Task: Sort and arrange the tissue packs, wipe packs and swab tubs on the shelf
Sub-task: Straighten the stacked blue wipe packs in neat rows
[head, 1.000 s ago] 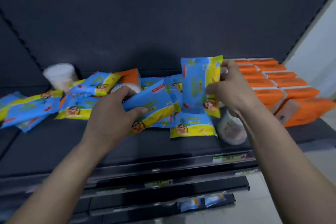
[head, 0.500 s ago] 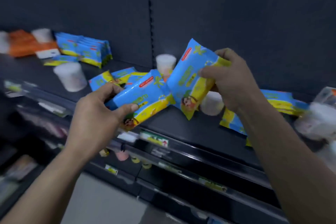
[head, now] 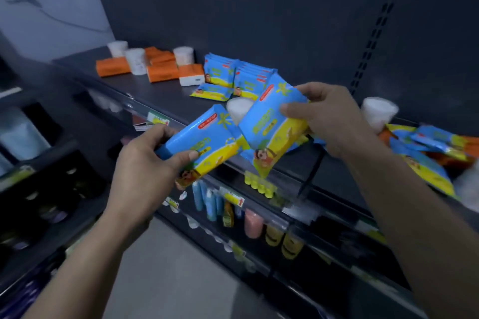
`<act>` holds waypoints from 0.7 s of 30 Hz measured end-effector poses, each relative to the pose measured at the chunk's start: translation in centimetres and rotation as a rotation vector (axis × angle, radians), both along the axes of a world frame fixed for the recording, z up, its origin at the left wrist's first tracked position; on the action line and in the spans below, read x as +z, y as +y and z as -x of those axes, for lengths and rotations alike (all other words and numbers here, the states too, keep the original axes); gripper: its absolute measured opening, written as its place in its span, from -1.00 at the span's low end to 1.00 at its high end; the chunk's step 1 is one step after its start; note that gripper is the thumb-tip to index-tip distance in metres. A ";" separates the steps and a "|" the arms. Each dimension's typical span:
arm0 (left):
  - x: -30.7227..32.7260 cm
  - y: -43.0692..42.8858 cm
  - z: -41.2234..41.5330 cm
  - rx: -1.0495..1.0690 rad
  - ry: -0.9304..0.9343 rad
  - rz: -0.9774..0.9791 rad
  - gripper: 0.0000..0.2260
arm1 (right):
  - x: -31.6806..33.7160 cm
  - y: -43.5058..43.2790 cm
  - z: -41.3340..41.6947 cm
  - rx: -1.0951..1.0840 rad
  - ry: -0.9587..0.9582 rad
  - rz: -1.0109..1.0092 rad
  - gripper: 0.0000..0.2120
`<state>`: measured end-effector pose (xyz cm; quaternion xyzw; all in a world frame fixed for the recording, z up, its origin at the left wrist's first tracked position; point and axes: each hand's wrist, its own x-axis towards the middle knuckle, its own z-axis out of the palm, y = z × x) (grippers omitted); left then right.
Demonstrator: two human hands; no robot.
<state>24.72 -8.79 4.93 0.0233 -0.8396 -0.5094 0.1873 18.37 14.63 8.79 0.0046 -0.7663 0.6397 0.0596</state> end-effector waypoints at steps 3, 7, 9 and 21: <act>0.3 -2.9 1.9 -0.024 -0.006 0.005 -0.85 | 0.3 -2.6 1.6 -0.013 0.004 -0.014 -0.79; 0.0 -5.6 5.4 -0.019 0.010 0.031 -0.84 | 0.8 -5.3 4.0 0.026 0.048 -0.002 -0.57; -0.3 -6.6 7.5 -0.004 0.018 0.058 -0.84 | 0.9 -6.3 5.9 0.022 0.071 -0.014 -0.58; -0.3 -9.2 21.0 -0.080 -0.010 0.254 -0.84 | 0.1 -7.9 20.3 -0.108 0.179 -0.145 -0.72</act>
